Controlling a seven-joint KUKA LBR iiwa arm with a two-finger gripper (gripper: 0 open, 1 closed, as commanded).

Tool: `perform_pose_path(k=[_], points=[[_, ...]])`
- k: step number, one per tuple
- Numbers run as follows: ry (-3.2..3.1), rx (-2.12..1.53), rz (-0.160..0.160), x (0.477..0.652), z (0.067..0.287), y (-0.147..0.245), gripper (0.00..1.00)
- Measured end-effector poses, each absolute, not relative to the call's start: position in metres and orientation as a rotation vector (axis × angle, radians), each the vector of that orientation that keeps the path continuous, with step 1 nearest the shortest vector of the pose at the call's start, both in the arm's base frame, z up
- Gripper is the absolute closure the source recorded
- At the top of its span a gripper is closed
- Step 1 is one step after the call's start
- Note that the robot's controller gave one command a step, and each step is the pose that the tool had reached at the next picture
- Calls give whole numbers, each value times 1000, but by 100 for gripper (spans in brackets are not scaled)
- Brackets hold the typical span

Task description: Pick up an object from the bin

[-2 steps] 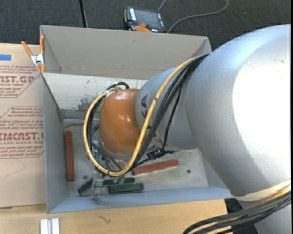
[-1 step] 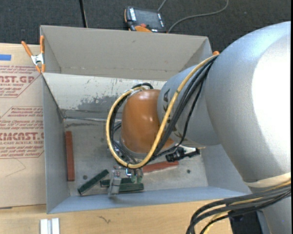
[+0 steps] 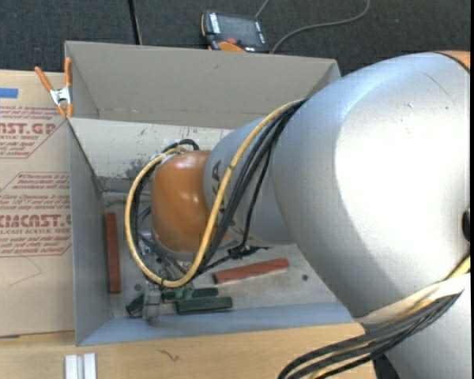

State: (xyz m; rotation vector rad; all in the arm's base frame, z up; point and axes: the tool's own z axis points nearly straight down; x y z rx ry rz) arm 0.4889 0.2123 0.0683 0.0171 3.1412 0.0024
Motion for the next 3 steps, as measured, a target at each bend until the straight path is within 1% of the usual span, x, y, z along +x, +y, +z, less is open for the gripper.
perform_pose_path(k=[1,2,3], points=[[3140,17,2,489,68,213,0],[3142,17,2,489,68,213,100],[3135,16,6,490,163,214,100]])
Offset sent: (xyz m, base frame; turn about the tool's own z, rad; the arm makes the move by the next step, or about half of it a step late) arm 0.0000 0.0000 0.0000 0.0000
